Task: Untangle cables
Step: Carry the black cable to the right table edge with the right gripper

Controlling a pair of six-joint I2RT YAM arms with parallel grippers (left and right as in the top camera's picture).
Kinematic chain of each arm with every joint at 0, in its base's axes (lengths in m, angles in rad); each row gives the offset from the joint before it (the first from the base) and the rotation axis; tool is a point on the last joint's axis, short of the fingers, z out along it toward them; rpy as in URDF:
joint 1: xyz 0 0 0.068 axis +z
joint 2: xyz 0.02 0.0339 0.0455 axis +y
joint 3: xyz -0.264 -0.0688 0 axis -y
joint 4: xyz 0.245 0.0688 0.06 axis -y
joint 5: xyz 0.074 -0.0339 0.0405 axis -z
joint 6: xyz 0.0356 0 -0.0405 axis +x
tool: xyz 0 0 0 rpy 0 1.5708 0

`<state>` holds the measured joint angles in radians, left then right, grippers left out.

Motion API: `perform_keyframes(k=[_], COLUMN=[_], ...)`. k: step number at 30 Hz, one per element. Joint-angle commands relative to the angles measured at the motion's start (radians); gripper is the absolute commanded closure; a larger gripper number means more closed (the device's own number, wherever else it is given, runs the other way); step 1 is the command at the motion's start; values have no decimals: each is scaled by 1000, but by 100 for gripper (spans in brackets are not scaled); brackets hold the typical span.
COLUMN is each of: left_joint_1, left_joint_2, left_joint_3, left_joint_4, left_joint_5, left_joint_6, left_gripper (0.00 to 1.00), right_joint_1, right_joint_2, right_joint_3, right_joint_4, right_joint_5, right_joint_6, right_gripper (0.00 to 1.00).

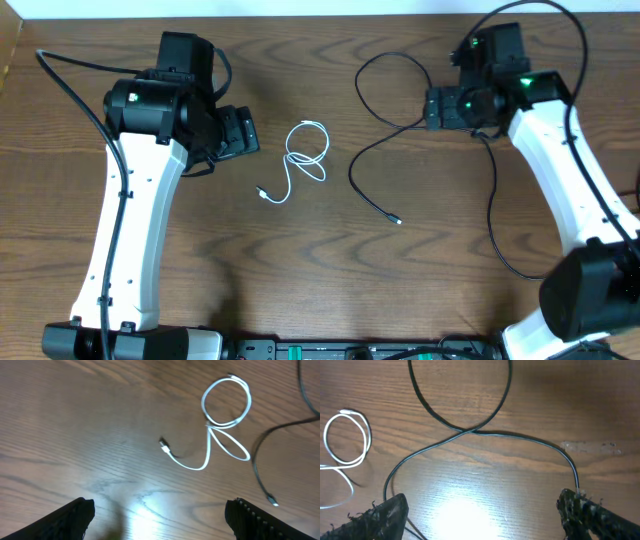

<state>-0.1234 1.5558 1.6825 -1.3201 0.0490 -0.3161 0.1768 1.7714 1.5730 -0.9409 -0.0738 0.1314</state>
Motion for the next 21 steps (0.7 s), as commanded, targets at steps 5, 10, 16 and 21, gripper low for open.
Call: perform_keyframes(k=[5, 10, 16, 21], left_joint_1=[5, 5, 5, 5], left_joint_2=[-5, -5, -6, -5], left_joint_3=[3, 3, 3, 3], left_joint_4=[-7, -11, -11, -12], left_joint_5=[-61, -58, -58, -58], left_joint_6=[8, 5, 5, 5], left_gripper=[11, 11, 11, 11], right_joint_1=[0, 36, 89, 100], right_joint_2=[281, 436, 593, 669], right_joint_3=[599, 678, 677, 676], right_joint_4=[-417, -343, -267, -274], right_joint_5=[37, 38, 46, 46], right_joint_6=[32, 136, 288, 387], right_gripper=[4, 8, 13, 19])
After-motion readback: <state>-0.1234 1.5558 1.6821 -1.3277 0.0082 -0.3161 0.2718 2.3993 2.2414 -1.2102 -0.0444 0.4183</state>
